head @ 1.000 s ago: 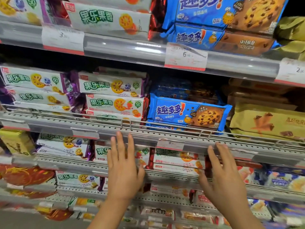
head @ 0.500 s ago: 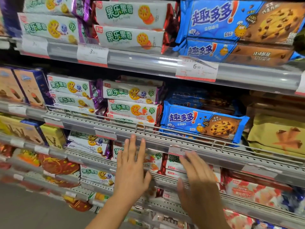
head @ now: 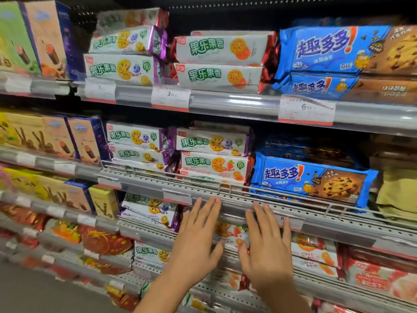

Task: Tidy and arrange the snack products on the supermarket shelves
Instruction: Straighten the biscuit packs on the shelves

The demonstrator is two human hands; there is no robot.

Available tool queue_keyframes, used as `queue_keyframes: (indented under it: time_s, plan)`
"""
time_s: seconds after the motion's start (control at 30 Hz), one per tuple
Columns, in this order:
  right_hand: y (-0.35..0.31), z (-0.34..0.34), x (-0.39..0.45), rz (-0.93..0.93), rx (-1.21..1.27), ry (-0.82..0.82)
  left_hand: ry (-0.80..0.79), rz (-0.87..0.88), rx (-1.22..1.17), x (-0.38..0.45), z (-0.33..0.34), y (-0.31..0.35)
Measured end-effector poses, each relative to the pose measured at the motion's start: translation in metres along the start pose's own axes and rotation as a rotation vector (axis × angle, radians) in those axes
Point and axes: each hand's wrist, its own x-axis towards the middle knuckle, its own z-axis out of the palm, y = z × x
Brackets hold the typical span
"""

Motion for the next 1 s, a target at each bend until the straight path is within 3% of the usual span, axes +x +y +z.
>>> queue_keyframes:
  time_s: [0.27, 0.6, 0.8, 1.0]
  plan:
    - [-0.036, 0.006, 0.010, 0.201, -0.006, 0.063, 0.260, -0.010, -0.124, -0.001, -0.021, -0.098]
    - [-0.057, -0.013, 0.026, 0.319, -0.052, 0.099, 0.117, 0.050, -0.021, 0.000, -0.014, -0.154]
    - [-0.089, -0.056, 0.075, 0.166, -0.011, 0.239, 0.134, 0.101, 0.046, 0.010, -0.033, -0.158]
    - [-0.098, -0.077, 0.139, 0.027, -0.080, 0.271, 0.102, 0.134, 0.105, 0.012, -0.041, -0.158]
